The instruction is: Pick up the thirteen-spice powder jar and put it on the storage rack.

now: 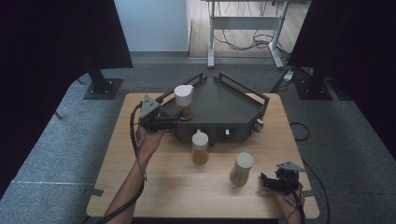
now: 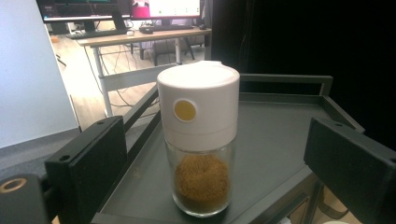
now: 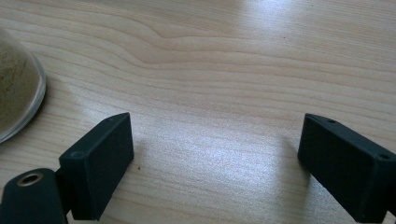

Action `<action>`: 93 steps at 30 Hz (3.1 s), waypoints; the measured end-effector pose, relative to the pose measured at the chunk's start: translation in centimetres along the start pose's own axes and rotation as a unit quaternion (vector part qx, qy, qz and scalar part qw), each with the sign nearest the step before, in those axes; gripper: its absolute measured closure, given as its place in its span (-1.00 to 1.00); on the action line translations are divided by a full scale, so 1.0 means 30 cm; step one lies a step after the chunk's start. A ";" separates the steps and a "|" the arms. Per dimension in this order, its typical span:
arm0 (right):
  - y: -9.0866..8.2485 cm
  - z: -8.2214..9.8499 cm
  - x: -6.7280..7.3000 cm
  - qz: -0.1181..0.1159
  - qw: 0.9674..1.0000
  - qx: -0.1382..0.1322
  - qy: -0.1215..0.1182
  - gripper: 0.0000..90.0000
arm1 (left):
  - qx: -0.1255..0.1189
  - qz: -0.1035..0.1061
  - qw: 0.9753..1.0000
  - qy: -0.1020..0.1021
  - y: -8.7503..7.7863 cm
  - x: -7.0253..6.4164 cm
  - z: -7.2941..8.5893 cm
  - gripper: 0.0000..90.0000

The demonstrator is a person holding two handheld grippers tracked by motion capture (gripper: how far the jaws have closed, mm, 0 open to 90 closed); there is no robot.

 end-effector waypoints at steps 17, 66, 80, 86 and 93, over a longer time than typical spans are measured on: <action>0.000 0.000 0.000 0.000 1.000 0.000 0.000 -0.79 | 0.002 0.006 1.000 0.000 -0.070 -0.019 0.035 -0.88; 0.003 -0.002 0.002 -0.002 1.000 -0.001 -0.002 -0.79 | 0.021 0.005 1.000 -0.019 -0.208 -0.028 0.177 -0.86; 0.003 -0.003 0.002 -0.002 1.000 -0.001 -0.003 -0.79 | 0.023 0.006 1.000 -0.010 -0.251 -0.048 0.200 -0.86; 0.003 -0.003 0.002 -0.002 1.000 -0.001 -0.003 -0.79 | 0.026 0.006 1.000 -0.011 -0.271 -0.054 0.221 -0.86; 0.003 -0.002 0.001 -0.001 1.000 -0.001 -0.004 -0.79 | 0.028 0.006 1.000 -0.013 -0.293 -0.055 0.239 -0.86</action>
Point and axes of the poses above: each handheld gripper's, and its own axes: y roughly forward along the jaws, z roughly out of its underside, x roughly to its left, the point moved 8 cm from there along y, roughly forward along the jaws, and after that the axes turned 8 degrees about y, right-handed, at the moved point
